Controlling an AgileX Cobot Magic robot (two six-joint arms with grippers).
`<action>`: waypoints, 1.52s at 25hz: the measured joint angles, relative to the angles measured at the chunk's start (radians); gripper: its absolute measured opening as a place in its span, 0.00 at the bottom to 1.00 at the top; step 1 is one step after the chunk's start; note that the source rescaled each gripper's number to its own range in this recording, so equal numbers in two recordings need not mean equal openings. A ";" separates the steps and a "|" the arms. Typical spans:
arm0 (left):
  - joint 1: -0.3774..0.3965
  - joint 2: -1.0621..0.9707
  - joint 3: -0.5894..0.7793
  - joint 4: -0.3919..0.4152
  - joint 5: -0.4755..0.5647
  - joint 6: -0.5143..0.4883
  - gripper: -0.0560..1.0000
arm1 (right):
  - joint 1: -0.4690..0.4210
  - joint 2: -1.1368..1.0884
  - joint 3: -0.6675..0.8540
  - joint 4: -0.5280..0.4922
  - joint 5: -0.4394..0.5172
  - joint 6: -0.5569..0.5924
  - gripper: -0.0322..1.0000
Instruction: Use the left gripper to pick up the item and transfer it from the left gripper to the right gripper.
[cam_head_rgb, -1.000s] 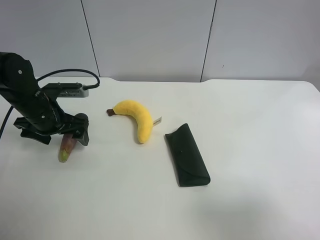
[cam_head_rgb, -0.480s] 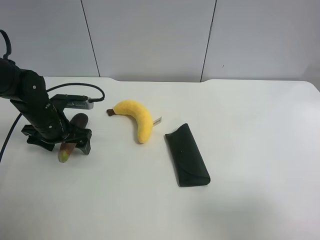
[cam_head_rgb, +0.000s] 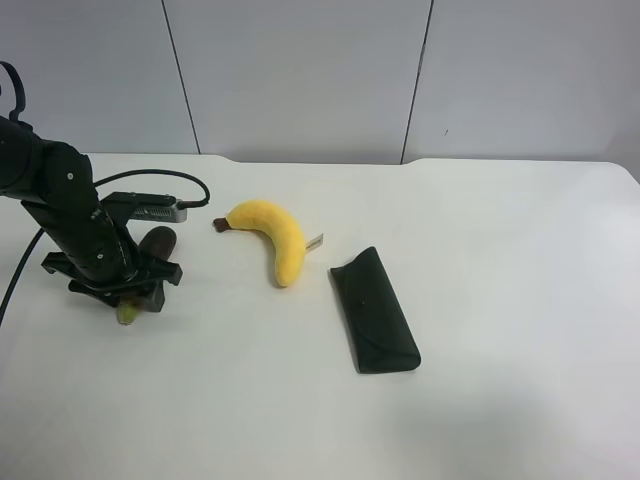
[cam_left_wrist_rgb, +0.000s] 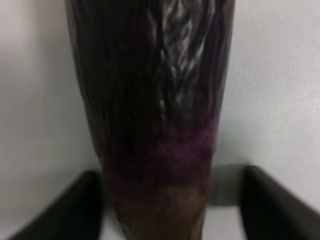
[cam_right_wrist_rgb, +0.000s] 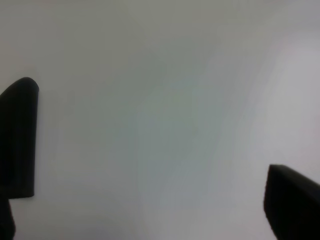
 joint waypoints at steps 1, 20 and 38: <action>0.000 0.000 0.000 0.000 0.000 0.000 0.22 | 0.000 0.000 0.000 0.000 0.000 0.000 1.00; 0.000 -0.220 0.000 -0.052 0.138 0.178 0.06 | 0.000 0.000 0.000 0.000 0.000 0.000 1.00; -0.077 -0.445 0.000 -0.256 0.568 0.435 0.06 | 0.000 0.000 0.000 0.000 0.000 0.000 1.00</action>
